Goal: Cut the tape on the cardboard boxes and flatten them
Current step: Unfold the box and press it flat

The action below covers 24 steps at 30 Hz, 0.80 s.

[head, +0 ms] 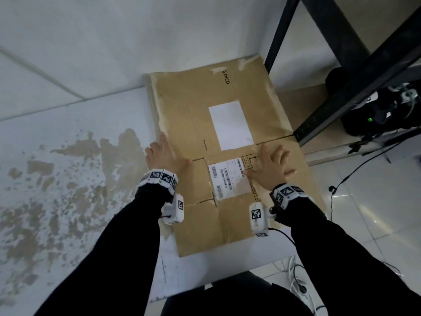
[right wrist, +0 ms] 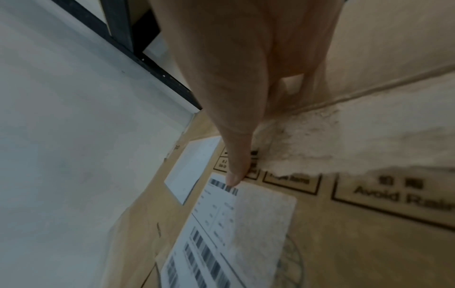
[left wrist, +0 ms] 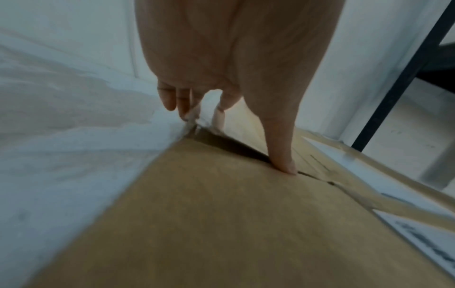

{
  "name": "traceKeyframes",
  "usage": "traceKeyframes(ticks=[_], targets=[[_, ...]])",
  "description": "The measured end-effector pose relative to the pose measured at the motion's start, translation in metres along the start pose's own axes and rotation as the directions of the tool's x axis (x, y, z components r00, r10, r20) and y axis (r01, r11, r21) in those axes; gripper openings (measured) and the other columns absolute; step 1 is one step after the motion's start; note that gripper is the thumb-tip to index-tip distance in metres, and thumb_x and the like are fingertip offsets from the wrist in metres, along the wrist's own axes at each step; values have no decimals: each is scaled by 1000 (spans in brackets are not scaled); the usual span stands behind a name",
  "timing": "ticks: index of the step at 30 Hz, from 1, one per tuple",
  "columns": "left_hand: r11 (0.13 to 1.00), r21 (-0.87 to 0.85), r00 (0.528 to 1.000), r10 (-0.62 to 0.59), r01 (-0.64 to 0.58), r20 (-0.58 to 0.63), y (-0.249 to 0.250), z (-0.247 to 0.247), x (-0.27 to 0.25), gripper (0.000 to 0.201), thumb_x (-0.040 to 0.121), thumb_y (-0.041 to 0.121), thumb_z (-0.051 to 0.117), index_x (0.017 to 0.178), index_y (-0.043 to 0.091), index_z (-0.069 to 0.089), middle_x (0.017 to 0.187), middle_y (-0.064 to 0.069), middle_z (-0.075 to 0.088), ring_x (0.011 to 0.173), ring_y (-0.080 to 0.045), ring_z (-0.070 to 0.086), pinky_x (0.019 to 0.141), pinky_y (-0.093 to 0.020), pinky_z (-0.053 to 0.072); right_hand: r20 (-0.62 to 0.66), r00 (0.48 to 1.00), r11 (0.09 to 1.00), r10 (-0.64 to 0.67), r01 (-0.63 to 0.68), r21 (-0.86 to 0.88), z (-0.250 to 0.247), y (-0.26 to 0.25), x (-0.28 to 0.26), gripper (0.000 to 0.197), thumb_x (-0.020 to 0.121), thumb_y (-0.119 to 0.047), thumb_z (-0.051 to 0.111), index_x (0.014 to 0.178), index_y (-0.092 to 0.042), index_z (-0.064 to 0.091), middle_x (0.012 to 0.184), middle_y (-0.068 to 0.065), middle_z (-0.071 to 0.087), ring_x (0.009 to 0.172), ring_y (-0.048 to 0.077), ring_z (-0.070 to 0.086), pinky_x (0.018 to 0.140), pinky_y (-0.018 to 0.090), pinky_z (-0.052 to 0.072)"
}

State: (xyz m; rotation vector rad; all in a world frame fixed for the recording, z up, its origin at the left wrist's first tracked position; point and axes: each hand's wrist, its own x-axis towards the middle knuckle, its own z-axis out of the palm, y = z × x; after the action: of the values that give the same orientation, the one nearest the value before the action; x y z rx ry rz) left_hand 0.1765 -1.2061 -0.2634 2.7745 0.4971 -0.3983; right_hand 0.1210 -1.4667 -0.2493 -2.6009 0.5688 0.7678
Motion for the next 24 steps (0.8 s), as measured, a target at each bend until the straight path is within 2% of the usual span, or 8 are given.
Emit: traceKeyframes(ticks=[3, 10, 12, 14, 16, 18, 21, 24], targets=[[996, 75, 996, -36, 42, -77, 1, 5, 1, 108, 52, 55, 80, 140, 18, 30, 150, -16, 20, 134, -39, 25, 111, -47, 26, 1, 999, 999, -33, 33, 29, -1, 6, -5, 100, 80, -61, 59, 151, -30, -4, 155, 12, -25, 141, 34, -25, 106, 69, -2], [999, 37, 996, 13, -16, 87, -15, -3, -4, 98, 73, 56, 68, 149, 21, 15, 158, -18, -3, 145, -38, 0, 116, -50, 7, -6, 1000, 1000, -14, 14, -6, -2, 1, -7, 94, 83, -53, 60, 151, -27, 1, 156, 14, -21, 143, 35, -20, 106, 69, 2], [998, -54, 996, 31, -27, 86, -27, -11, -22, 77, 83, 47, 61, 147, 23, 25, 159, -17, 0, 146, -36, 1, 117, -48, 7, -54, 998, 1000, -22, 23, 18, -1, -2, -3, 76, 87, -43, 59, 147, -23, 17, 156, 19, -4, 144, 40, -5, 108, 67, 9], [977, -213, 999, 28, -19, 41, -48, -15, -48, 57, 89, 36, 58, 141, 22, 41, 156, -14, 21, 143, -32, 18, 116, -44, 15, -161, 982, 994, -103, 107, 15, 4, -9, -5, 47, 91, -32, 49, 134, -15, 41, 147, 23, 29, 136, 41, 25, 109, 58, 25], [895, -445, 999, 34, -34, -8, -79, -18, -80, 44, 92, 28, 59, 133, 16, 52, 140, -10, 46, 129, -28, 42, 106, -33, 35, -322, 922, 959, -214, 261, 108, 17, -28, -21, 33, 92, -25, 48, 121, -11, 54, 131, 16, 50, 120, 35, 46, 102, 46, 38], [750, -661, 999, -17, -20, -49, -115, -23, -119, 30, 94, 20, 58, 122, 10, 59, 114, -5, 61, 101, -19, 60, 78, -15, 48, -363, 870, 849, -334, 444, 285, 35, -63, -55, 24, 92, -15, 53, 114, -8, 59, 118, 10, 59, 108, 25, 55, 95, 33, 42], [565, -824, 980, -188, 48, -71, -184, -25, -187, 13, 95, 10, 54, 103, 4, 62, 81, -4, 66, 62, -4, 63, 59, -14, 46, -174, 813, 669, -556, 561, 488, 80, -127, -120, 12, 90, -7, 54, 99, -12, 60, 94, 9, 66, 87, 20, 61, 79, 23, 45], [475, -865, 926, -376, 161, -34, -267, -11, -260, 10, 95, 11, 55, 88, 6, 60, 67, -6, 62, 48, -8, 56, 49, -16, 42, 117, 624, 582, -772, 622, 524, 143, -184, -189, 13, 91, -3, 53, 94, -14, 58, 78, 3, 64, 72, 12, 62, 71, 18, 46]])
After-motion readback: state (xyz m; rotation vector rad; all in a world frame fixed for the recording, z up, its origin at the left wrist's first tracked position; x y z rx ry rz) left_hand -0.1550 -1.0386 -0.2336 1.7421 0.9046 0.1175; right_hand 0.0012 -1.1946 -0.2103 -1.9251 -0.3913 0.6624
